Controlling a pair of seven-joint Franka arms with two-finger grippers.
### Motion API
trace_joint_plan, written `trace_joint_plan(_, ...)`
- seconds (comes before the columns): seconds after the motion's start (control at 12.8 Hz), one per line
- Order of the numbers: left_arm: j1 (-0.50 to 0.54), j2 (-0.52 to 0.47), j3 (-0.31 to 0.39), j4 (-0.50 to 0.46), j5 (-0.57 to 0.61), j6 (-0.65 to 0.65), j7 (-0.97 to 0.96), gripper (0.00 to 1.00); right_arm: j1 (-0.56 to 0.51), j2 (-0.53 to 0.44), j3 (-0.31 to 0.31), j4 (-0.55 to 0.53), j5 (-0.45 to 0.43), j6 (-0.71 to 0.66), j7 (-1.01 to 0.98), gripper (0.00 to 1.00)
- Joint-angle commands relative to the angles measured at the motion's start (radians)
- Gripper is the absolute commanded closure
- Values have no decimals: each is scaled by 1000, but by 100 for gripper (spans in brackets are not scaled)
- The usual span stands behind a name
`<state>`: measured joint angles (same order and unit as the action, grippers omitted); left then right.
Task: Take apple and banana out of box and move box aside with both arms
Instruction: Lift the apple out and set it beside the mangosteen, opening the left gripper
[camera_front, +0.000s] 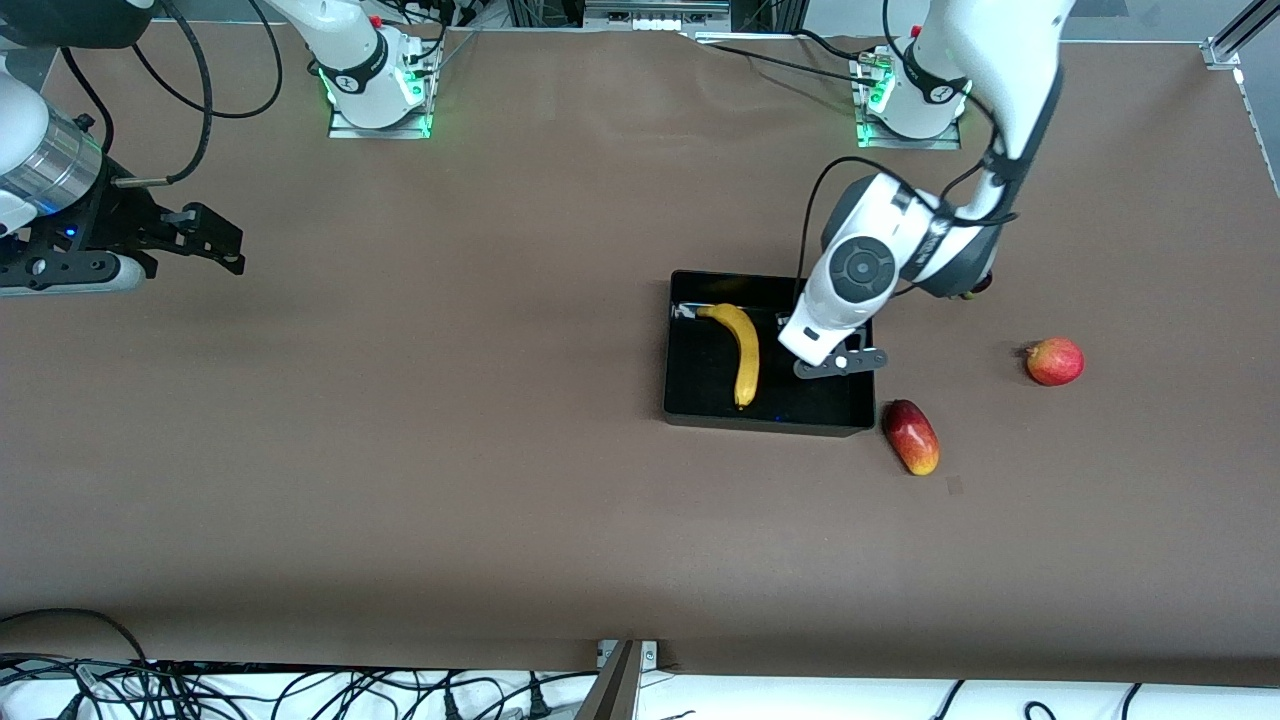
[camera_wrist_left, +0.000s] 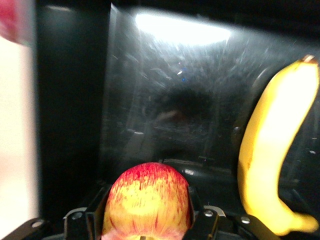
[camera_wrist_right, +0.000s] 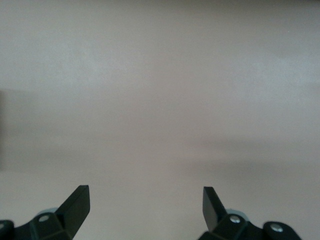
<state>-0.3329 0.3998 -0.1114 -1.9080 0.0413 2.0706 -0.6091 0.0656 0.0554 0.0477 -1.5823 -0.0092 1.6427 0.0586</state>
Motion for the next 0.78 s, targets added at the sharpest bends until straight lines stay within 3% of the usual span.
trace_joint_plan(0.0,99,-15,-1,162,22,-212,166,73,-13,0,9,10,8,-1,0,0)
trace_joint_plan(0.23,225,-29,-1,161,20,-286,456,73,-13,1,9,10,8,-1,0,0)
trace_joint_plan(0.39,276,-29,-1,104,22,-293,552,74,-13,0,9,10,8,-1,0,0)
trace_joint_plan(0.55,314,-35,-1,8,23,-201,609,74,-13,0,8,10,8,0,0,0)
trace_joint_plan(0.7,337,-61,-1,-142,23,1,644,74,-13,0,9,10,8,0,0,0)
